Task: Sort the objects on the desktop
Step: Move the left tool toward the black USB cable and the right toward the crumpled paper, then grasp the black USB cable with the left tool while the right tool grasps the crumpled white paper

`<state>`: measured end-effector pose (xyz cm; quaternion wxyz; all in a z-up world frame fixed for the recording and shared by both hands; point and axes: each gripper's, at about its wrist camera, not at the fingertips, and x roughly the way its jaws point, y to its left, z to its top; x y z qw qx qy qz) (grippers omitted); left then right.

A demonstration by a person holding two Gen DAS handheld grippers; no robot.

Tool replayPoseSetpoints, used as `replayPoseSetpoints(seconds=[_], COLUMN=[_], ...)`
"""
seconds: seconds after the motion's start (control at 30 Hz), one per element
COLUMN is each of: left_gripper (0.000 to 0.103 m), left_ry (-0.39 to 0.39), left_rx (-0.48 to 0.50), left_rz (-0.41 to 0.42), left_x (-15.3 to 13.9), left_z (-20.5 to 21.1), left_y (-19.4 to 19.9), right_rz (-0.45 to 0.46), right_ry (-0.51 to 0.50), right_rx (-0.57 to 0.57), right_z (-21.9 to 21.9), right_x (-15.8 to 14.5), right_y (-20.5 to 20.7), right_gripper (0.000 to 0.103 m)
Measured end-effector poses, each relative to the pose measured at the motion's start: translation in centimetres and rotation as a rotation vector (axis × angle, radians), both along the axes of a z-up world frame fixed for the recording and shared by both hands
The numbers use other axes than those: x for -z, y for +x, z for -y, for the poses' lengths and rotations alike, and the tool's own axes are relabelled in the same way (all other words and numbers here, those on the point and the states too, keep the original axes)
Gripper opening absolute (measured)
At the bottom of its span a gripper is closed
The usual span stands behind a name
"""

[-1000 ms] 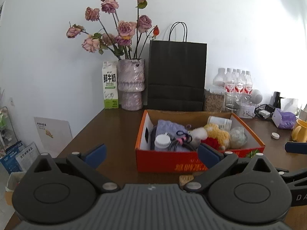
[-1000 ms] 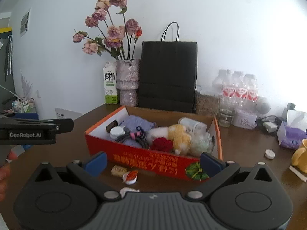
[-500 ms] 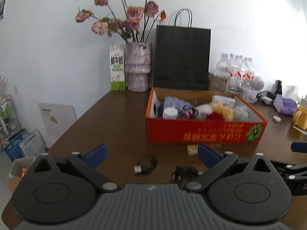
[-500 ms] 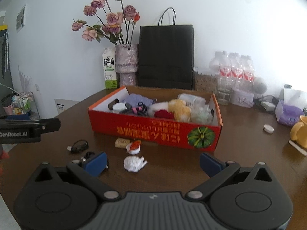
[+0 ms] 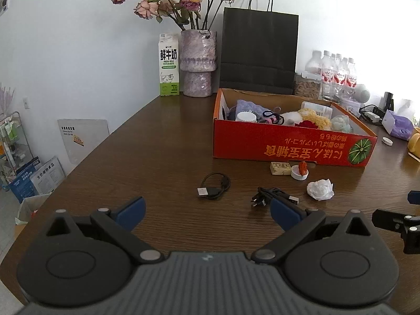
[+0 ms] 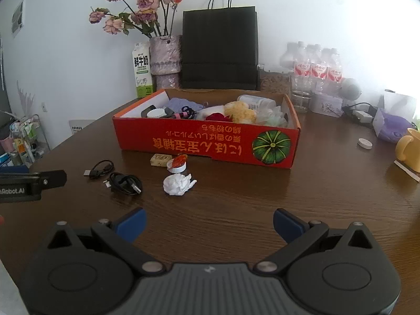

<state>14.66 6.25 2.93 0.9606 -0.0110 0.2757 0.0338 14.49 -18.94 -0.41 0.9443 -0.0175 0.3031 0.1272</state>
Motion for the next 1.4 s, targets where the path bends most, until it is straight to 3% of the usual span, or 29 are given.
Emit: replayPoseSetpoints(seconds=[0.9,1.27,1.4], left_gripper=[0.103,0.103,0.103], left_ry=[0.030,0.031,0.041], left_rx=[-0.002,-0.004,0.013], left_rz=[-0.074,-0.094,-0.103], left_x=[2.0,2.7,2.9], left_z=[-0.8,-2.3,-2.5], left_y=[4.4,6.9,7.8], right_rz=[-0.072,-0.092,-0.099], right_ry=[-0.042,-0.040,-0.042], right_rx=[-0.027,-0.046,-0.048], right_z=[-2.3,-4.7,-5.5], right_x=[2.2,2.8,3.0], right_y=[4.2,8.2,9.3], right_gripper=[0.103,0.086,0.072])
